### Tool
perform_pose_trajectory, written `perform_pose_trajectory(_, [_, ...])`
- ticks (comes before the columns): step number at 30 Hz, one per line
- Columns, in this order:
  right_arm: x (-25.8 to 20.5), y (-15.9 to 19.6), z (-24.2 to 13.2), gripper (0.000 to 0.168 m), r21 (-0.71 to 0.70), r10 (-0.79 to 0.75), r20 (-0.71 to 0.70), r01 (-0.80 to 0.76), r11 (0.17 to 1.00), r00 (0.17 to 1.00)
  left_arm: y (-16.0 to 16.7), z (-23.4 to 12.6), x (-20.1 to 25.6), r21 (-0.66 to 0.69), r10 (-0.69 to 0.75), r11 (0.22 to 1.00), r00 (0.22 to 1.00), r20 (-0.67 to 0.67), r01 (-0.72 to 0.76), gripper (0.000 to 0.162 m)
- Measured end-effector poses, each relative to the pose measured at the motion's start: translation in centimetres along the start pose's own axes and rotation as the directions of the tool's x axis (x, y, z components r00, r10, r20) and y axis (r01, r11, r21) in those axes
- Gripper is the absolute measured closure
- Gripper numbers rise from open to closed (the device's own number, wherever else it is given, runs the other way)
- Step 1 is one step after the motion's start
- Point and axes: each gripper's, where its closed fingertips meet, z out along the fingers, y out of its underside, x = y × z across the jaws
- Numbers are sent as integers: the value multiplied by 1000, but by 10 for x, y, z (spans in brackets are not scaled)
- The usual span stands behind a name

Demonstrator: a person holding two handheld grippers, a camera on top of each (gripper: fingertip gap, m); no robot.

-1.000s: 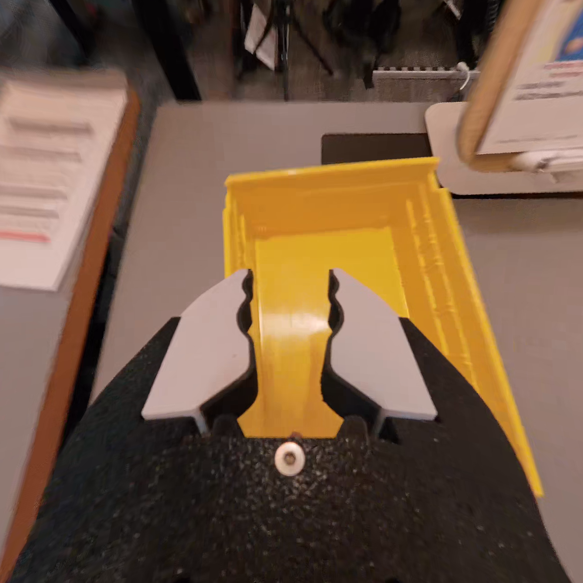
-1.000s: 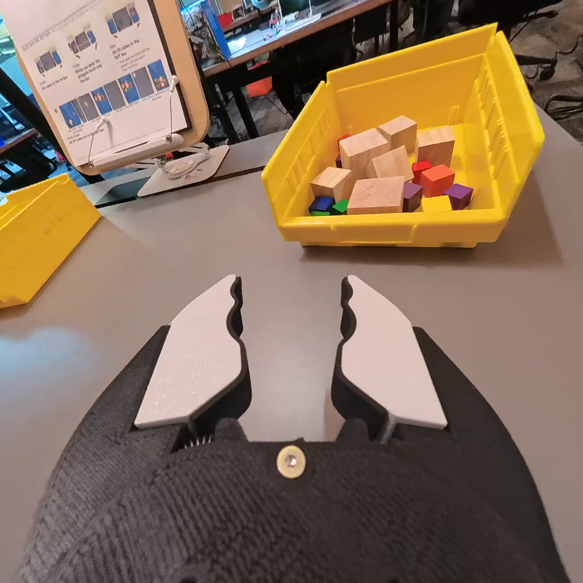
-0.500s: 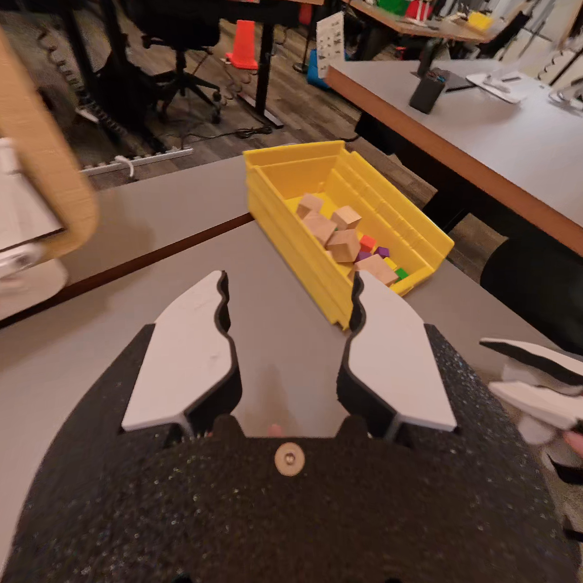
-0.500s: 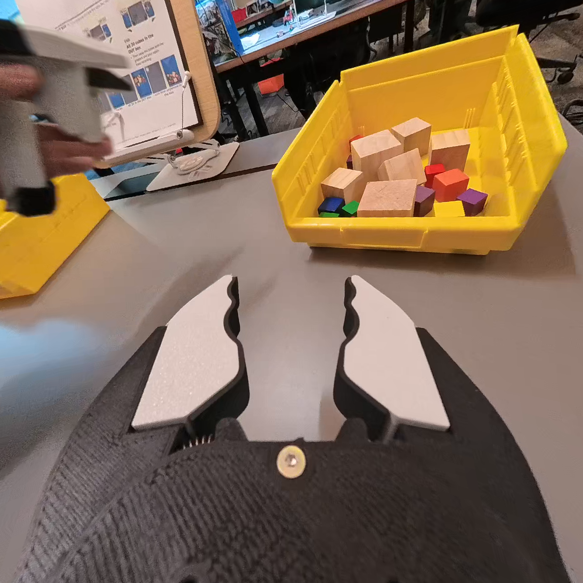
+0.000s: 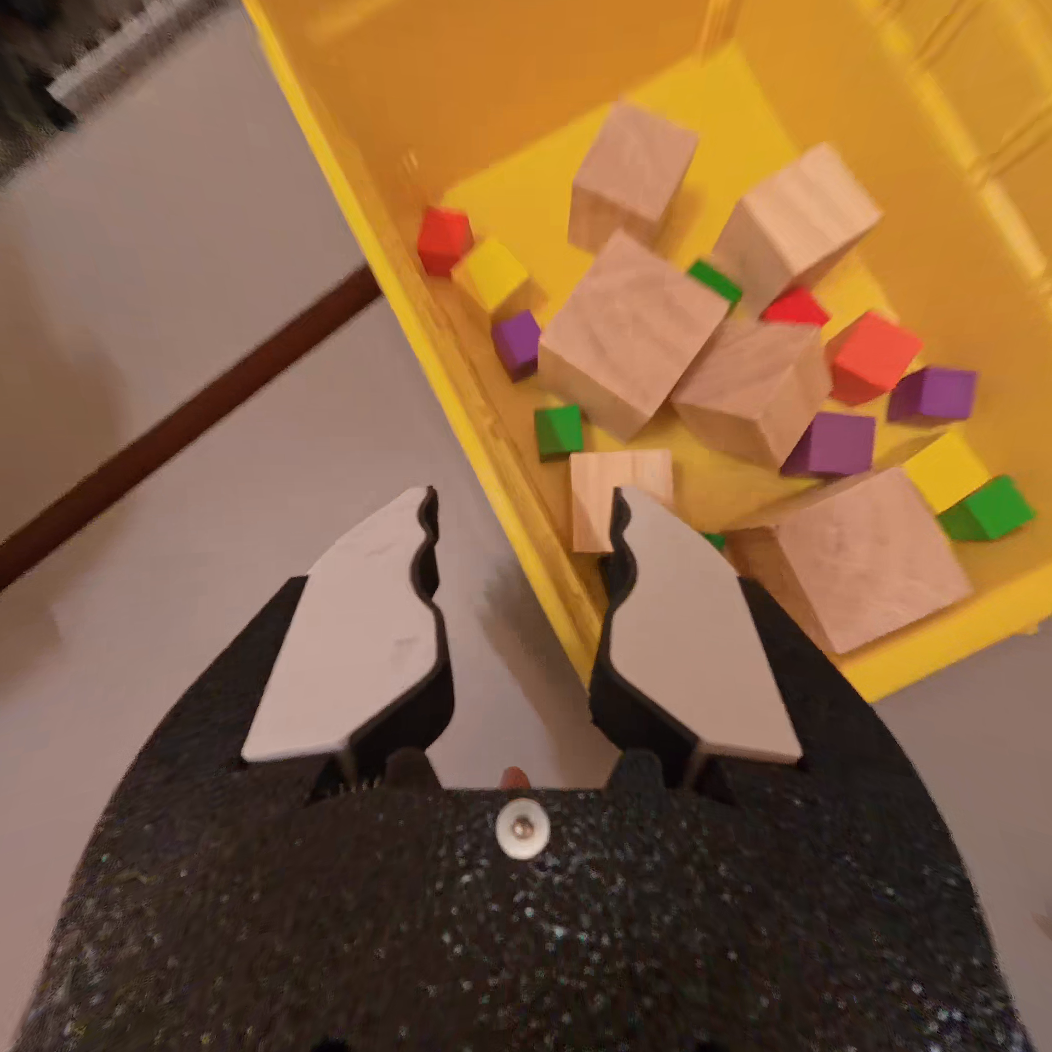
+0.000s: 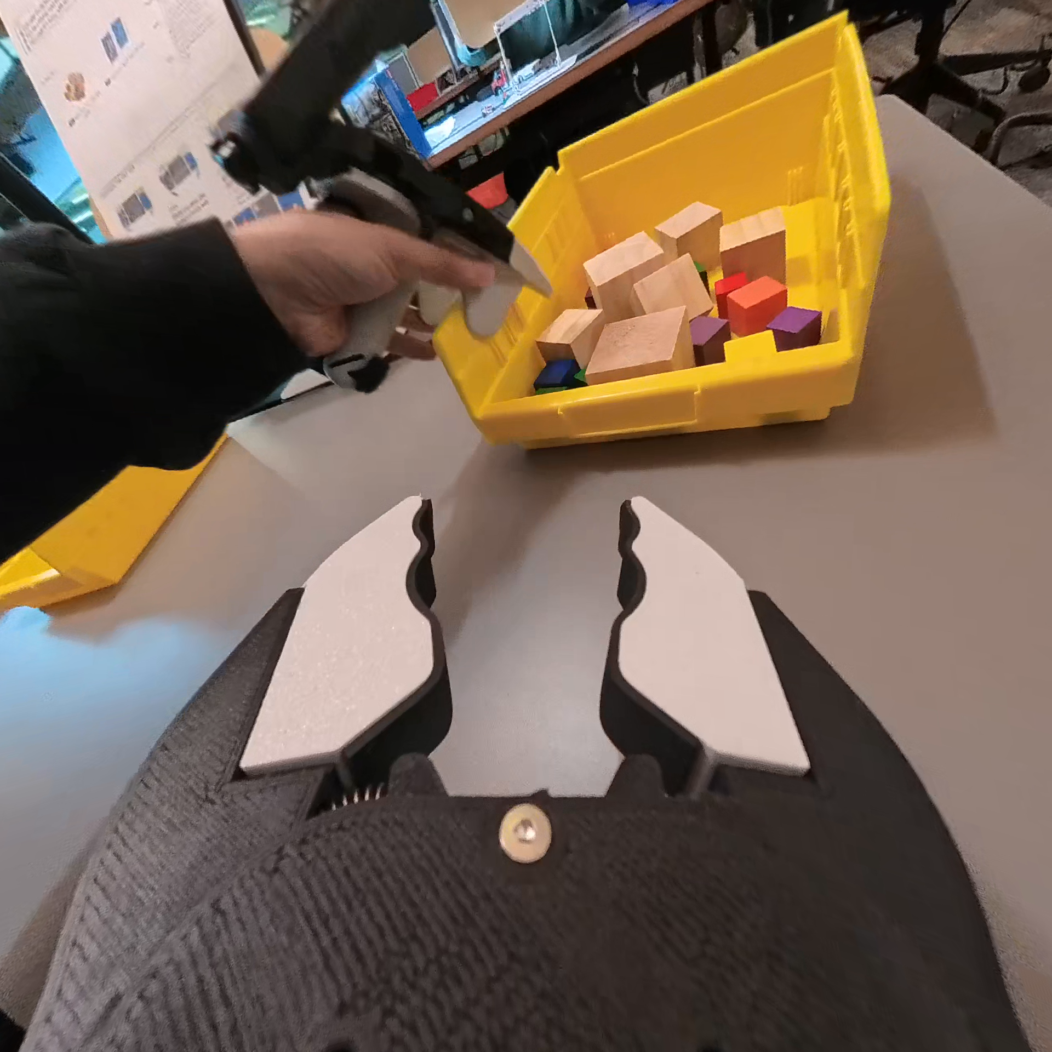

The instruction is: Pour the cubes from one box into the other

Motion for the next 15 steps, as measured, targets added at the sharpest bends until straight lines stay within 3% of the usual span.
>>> perform_pose_trajectory(2, [-1, 1, 1, 107, -6, 9, 18, -9, 1000, 1000, 11, 13, 8, -42, -25, 999, 998, -50, 22, 140])
perform_pose_trajectory(5, [-3, -2, -2, 108, 2, -2, 20, 2, 1000, 1000, 9, 14, -9, 24, -81, 996, 996, -24, 82, 155])
perform_pose_trajectory(10, [2, -8, -8, 110, 24, 4, -2, -4, 1000, 1000, 37, -6, -34, 21, 8, 1000, 1000, -26, -7, 156])
perform_pose_trajectory(15, [-10, -12, -7, 110, 24, -20, 0, 20, 999, 1000, 104, -47, -76, 32, -23, 999, 997, -75, 25, 156])
